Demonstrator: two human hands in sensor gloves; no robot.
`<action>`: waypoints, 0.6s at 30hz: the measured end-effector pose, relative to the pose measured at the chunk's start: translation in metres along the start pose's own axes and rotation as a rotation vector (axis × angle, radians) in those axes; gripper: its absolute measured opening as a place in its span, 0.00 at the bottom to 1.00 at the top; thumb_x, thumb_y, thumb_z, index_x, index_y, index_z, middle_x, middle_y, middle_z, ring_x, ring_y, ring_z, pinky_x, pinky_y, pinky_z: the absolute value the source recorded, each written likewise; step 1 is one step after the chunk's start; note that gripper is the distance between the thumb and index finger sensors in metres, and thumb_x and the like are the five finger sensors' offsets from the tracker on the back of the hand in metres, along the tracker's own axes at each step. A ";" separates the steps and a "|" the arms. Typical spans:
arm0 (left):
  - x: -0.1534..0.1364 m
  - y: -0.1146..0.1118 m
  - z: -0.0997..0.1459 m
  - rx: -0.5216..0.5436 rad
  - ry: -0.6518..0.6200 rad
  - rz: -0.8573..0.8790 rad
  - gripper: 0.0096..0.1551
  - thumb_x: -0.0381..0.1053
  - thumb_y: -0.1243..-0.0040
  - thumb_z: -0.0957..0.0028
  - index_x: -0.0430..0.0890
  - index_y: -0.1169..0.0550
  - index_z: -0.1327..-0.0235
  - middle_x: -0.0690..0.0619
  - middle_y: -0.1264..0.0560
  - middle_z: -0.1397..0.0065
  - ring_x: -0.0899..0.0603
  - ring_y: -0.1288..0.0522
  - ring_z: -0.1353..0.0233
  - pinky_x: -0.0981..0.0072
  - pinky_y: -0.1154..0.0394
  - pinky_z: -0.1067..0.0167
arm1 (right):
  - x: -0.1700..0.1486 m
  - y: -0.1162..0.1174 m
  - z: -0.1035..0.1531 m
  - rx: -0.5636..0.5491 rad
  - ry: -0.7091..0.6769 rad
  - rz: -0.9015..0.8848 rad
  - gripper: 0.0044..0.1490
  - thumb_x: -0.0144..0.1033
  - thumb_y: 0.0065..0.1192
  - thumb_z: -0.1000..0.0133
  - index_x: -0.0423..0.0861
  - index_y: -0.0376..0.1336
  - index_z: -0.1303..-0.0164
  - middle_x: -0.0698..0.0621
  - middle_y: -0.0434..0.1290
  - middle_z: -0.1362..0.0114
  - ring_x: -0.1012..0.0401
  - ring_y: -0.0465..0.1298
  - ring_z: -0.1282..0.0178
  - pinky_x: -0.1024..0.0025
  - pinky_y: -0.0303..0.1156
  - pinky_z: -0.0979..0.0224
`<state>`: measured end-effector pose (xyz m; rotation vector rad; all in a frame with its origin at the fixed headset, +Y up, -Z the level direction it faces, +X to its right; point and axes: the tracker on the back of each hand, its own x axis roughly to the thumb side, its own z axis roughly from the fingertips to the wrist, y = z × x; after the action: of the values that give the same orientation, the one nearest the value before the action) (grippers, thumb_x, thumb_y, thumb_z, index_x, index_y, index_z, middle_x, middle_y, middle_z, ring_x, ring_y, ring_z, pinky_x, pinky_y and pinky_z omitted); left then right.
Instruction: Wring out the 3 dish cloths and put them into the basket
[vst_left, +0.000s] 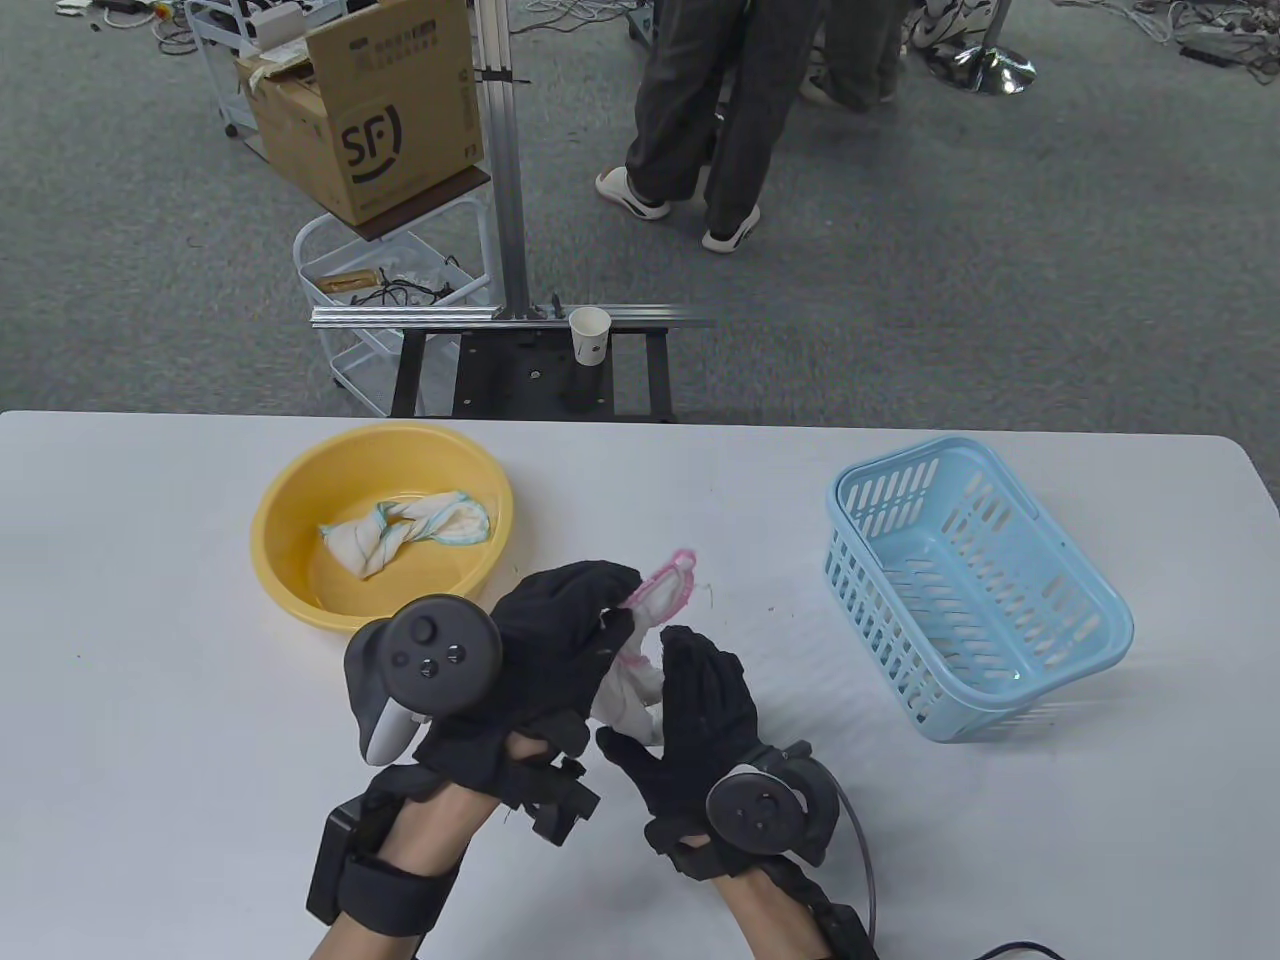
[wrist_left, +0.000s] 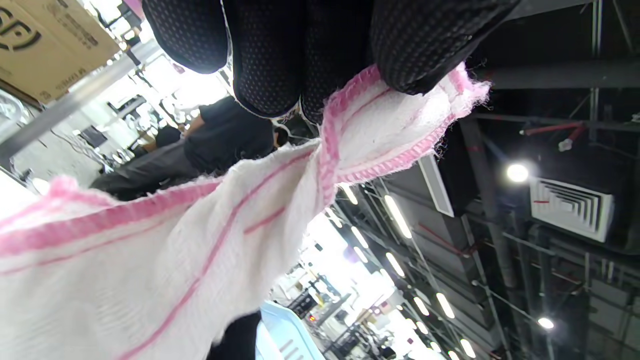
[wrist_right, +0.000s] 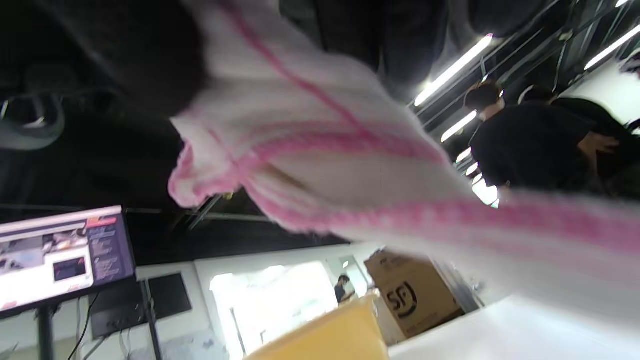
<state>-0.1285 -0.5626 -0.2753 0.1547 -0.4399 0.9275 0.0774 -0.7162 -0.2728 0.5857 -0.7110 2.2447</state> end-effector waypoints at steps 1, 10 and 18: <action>0.000 -0.002 0.002 0.002 -0.011 0.017 0.26 0.54 0.37 0.47 0.57 0.23 0.34 0.58 0.26 0.28 0.43 0.26 0.27 0.42 0.33 0.27 | -0.003 -0.002 0.000 -0.021 0.028 -0.017 0.54 0.58 0.65 0.44 0.43 0.42 0.22 0.40 0.64 0.23 0.40 0.68 0.26 0.34 0.60 0.26; -0.020 -0.008 0.018 -0.030 -0.056 0.152 0.25 0.53 0.37 0.46 0.57 0.23 0.34 0.58 0.26 0.28 0.43 0.26 0.27 0.42 0.33 0.27 | -0.028 -0.017 0.001 -0.163 0.248 -0.169 0.30 0.41 0.72 0.45 0.40 0.68 0.36 0.45 0.83 0.48 0.45 0.82 0.42 0.40 0.71 0.33; -0.061 -0.026 0.029 -0.012 -0.004 0.289 0.25 0.53 0.36 0.47 0.57 0.23 0.34 0.58 0.26 0.28 0.43 0.27 0.26 0.41 0.34 0.27 | -0.050 -0.030 0.008 -0.310 0.463 -0.310 0.29 0.42 0.71 0.45 0.40 0.69 0.39 0.46 0.84 0.51 0.46 0.83 0.46 0.41 0.73 0.36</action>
<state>-0.1485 -0.6325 -0.2740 0.0822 -0.4790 1.2081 0.1336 -0.7275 -0.2867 0.0137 -0.6563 1.8352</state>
